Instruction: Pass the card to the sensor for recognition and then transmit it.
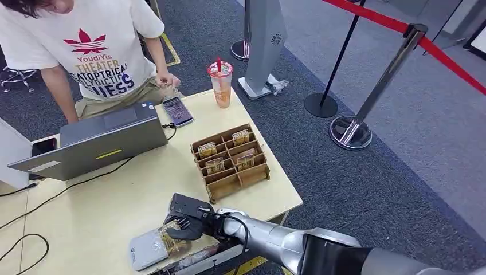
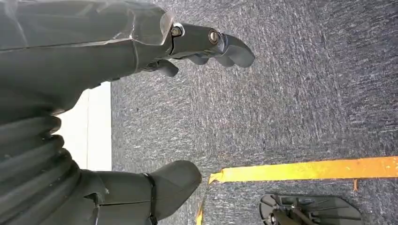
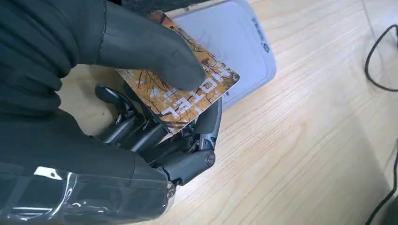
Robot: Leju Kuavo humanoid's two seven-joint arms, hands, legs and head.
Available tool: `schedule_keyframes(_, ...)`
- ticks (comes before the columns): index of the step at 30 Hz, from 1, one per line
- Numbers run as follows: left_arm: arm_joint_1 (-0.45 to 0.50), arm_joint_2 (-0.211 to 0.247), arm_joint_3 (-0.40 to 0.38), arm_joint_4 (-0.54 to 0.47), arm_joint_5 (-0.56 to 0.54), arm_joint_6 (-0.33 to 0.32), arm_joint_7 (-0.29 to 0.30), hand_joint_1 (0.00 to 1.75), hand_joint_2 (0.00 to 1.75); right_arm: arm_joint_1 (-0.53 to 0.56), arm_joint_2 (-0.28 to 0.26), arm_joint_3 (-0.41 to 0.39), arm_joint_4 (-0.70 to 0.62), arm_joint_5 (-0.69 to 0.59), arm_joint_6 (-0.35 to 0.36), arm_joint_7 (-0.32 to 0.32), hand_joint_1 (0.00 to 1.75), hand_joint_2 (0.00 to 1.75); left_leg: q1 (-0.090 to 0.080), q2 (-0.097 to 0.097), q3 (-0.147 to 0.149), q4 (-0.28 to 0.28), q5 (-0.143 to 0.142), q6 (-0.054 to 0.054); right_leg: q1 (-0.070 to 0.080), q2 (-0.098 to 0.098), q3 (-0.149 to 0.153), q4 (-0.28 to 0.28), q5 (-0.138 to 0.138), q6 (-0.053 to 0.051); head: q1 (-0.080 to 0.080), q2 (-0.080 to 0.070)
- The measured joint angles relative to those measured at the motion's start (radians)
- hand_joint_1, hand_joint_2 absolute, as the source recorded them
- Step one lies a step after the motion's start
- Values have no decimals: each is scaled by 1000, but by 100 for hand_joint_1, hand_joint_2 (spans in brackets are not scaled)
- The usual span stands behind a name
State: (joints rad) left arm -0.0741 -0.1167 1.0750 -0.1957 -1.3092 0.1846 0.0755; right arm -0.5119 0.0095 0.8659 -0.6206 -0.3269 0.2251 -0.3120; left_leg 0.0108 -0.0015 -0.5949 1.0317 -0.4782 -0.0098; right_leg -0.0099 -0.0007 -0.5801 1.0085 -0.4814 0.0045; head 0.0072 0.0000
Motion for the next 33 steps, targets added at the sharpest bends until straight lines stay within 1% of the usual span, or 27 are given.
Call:
schedule_keyframes(6,-4,0,-4,0,-4,-6,1,0,175,-1,0,-5,16,1,-10,-3,175,175,0,0,1,0,0,0,0,0,0,0,0,0,0,0)
schedule_keyframes(13,-8,0,-7,0,-14,-11,3,0,175,-8,0,-7,52,6,-17,8,175,175,0,0,4,0,0,0,0,0,3,0,0,0,0,0)
schedule_keyframes(17,-13,0,-10,0,-15,-11,3,0,175,-11,0,-15,69,3,-19,-3,175,175,0,0,6,0,0,0,0,0,6,-1,0,0,0,0)
schedule_keyframes(21,-13,0,-11,0,-18,-14,4,0,175,-12,-8,-39,71,-16,-35,-21,175,175,0,0,6,0,0,1,0,0,7,-1,1,1,0,0)
schedule_keyframes(26,-14,1,-12,0,-17,-14,5,0,175,-18,-26,-88,50,-38,-52,-40,175,175,0,0,6,0,0,1,0,0,7,-1,1,1,0,0)
schedule_keyframes(29,-14,1,-12,0,-13,-14,3,0,175,-24,-37,-121,14,-49,-54,-55,175,175,0,0,6,1,0,1,0,0,7,-1,1,1,0,0)
schedule_keyframes(33,-14,1,-12,0,-10,-14,1,0,175,-27,-48,-170,-60,-54,-60,-56,175,175,0,0,6,1,0,1,0,0,6,0,1,1,0,0)
